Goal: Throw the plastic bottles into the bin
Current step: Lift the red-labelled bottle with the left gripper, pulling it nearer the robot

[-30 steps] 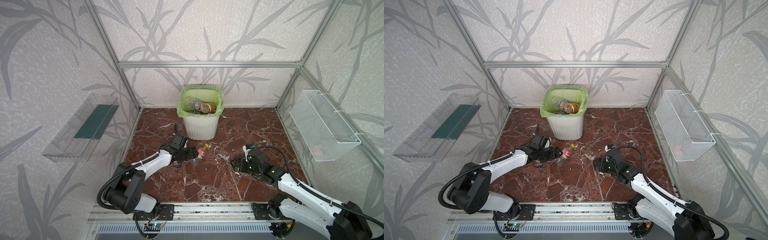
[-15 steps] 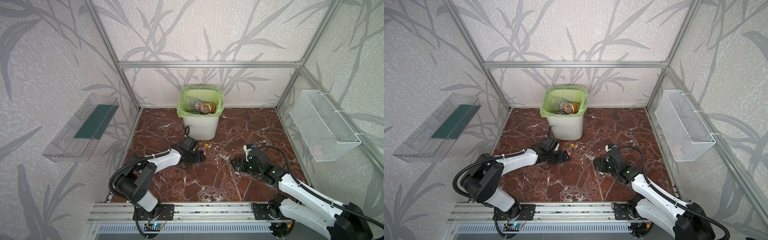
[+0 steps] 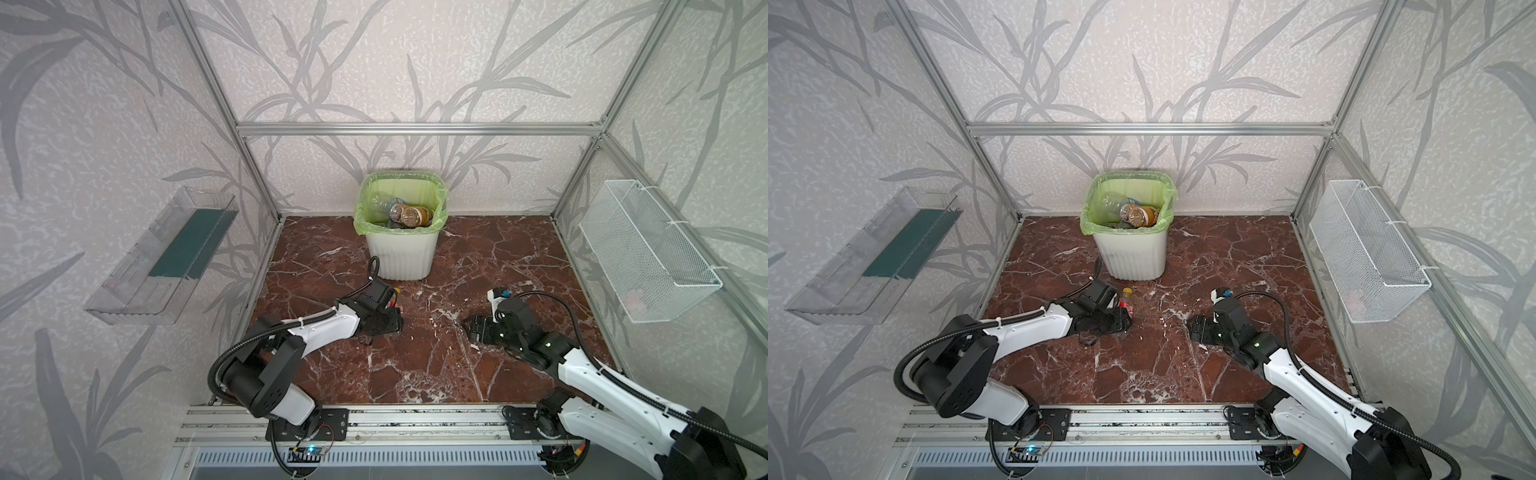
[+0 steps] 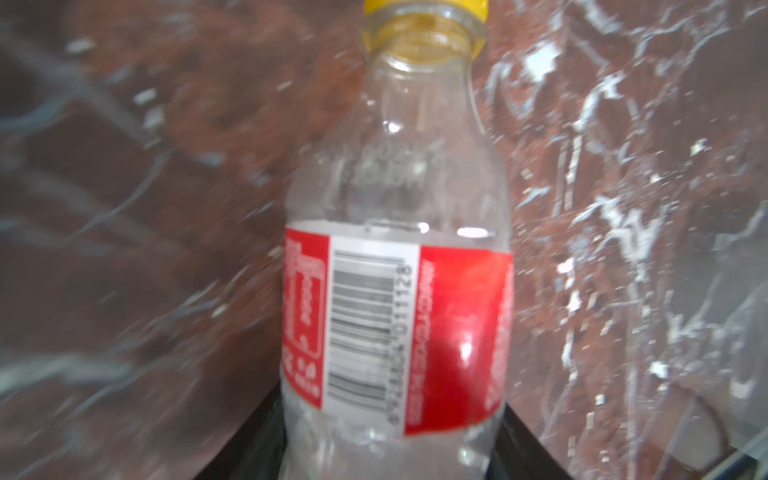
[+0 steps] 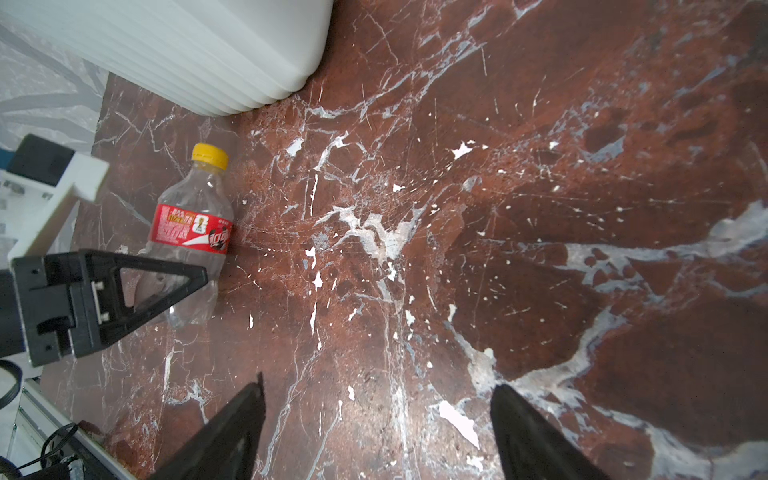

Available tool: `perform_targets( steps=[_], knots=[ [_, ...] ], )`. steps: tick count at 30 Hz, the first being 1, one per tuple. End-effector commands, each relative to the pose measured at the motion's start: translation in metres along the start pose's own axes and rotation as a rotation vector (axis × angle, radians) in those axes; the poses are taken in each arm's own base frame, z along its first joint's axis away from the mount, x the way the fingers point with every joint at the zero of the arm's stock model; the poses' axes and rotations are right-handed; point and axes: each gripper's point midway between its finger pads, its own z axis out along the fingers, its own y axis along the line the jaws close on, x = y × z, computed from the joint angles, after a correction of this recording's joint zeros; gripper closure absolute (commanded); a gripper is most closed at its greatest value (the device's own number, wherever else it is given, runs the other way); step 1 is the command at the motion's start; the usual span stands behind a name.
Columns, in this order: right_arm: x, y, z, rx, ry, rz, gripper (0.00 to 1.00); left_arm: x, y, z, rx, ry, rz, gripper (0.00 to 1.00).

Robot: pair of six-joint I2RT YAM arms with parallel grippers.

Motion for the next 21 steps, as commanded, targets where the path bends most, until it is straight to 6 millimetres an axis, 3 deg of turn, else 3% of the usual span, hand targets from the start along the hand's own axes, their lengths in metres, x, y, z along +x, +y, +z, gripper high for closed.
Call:
perform_targets(
  steps=[1, 6, 9, 15, 21],
  knots=[
    [-0.004, -0.001, -0.001, 0.011, -0.014, -0.014, 0.15, 0.032, 0.034, -0.013, -0.116, 0.021, -0.026, 0.37],
    [-0.005, 0.002, 0.002, 0.004, -0.006, -0.017, 0.15, 0.071, 0.072, -0.034, -0.189, 0.014, -0.099, 0.35],
    [-0.007, 0.004, 0.005, 0.002, -0.002, -0.017, 0.15, 0.084, 0.084, -0.048, -0.185, -0.005, -0.128, 0.29],
    [-0.01, 0.009, 0.01, -0.011, 0.007, -0.015, 0.15, 0.08, 0.096, -0.068, -0.17, -0.113, -0.158, 0.12],
    [-0.011, 0.01, 0.008, -0.014, 0.006, -0.015, 0.15, 0.07, 0.094, -0.071, -0.188, -0.145, -0.135, 0.09]
  ],
)
